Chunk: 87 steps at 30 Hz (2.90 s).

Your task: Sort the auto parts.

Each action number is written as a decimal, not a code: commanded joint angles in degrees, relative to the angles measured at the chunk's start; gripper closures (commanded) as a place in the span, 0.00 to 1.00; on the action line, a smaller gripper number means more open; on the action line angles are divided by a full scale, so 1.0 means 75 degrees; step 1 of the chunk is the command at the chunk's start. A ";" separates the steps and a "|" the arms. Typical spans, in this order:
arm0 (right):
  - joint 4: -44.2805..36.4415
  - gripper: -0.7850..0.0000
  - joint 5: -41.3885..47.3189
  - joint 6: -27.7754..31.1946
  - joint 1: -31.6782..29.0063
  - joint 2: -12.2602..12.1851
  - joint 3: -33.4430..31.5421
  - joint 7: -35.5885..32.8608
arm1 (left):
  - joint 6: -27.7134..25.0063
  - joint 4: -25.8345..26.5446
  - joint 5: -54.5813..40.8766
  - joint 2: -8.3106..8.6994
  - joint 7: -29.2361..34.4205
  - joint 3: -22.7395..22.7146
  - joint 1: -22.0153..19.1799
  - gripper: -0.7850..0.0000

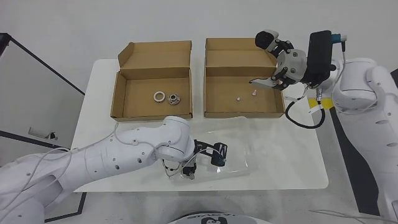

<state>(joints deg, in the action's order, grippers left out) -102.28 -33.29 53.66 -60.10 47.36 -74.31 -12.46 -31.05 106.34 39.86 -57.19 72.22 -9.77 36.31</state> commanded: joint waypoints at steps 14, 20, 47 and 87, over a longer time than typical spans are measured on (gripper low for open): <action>0.0000 0.00 0.0000 0.0000 0.0000 0.0000 0.0000 0.0000 | -0.0182 0.0002 0.0286 0.0103 -0.0046 0.0004 -0.0009 0.00; 0.0000 0.00 0.0000 0.0000 0.0000 0.0000 0.0000 0.0000 | -0.0211 -0.0064 0.0440 0.0162 -0.0074 0.0004 0.0026 0.00; 0.0000 0.00 0.0000 0.0000 0.0000 0.0000 0.0000 0.0000 | -0.0294 -0.0440 0.0782 0.0095 -0.0157 0.0004 0.0155 0.54; 0.0000 0.00 0.0000 0.0000 0.0000 0.0000 0.0000 0.0000 | -0.0598 -0.0613 0.1036 0.0039 -0.0460 0.0004 0.0400 0.64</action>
<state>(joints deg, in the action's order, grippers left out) -102.28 -33.29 53.66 -60.10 47.36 -74.31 -12.46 -35.52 101.96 47.58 -56.66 68.79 -9.74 39.44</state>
